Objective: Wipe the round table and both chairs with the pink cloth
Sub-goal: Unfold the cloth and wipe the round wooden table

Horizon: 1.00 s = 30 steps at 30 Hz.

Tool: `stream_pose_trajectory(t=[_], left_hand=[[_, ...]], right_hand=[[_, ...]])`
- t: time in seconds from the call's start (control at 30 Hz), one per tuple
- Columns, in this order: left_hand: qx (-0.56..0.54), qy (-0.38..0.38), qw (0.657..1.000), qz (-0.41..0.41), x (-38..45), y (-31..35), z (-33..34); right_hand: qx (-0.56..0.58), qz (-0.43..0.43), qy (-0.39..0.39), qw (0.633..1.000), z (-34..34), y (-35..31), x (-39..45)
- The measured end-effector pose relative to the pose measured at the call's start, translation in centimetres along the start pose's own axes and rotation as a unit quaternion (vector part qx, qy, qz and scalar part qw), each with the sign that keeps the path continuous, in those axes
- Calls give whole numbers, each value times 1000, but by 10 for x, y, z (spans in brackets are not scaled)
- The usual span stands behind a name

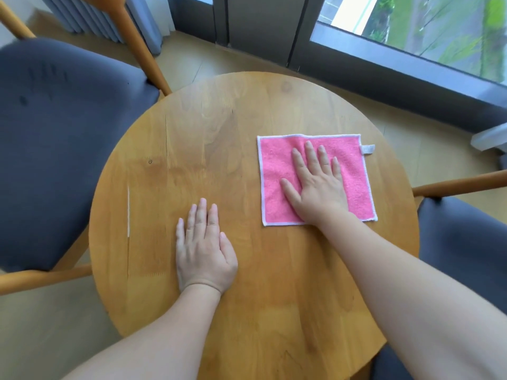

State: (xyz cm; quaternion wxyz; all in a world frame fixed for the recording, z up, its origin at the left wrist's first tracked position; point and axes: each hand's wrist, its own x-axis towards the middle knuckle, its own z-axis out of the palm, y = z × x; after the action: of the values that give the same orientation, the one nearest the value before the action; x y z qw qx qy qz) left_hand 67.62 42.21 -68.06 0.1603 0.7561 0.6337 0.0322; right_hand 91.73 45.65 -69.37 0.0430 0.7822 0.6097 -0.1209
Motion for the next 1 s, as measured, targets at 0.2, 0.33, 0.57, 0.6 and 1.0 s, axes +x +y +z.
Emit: stream_pose_trajectory(t=[0.2, 0.33, 0.57, 0.6, 1.0], left_hand=[[21, -18, 1000, 6, -2, -1, 0], [18, -15, 1000, 8, -1, 0, -1], [17, -4, 1000, 12, 0, 1, -2], [14, -2, 1000, 13, -1, 1, -2], [-10, 20, 1000, 13, -2, 1, -3]], right_hand=[[-12, 56, 12, 998, -14, 33, 53], [-5, 83, 10, 996, -26, 49, 88], [3, 120, 24, 992, -32, 30, 127], [1, 110, 20, 994, -32, 25, 127], [-5, -69, 20, 997, -6, -66, 54]])
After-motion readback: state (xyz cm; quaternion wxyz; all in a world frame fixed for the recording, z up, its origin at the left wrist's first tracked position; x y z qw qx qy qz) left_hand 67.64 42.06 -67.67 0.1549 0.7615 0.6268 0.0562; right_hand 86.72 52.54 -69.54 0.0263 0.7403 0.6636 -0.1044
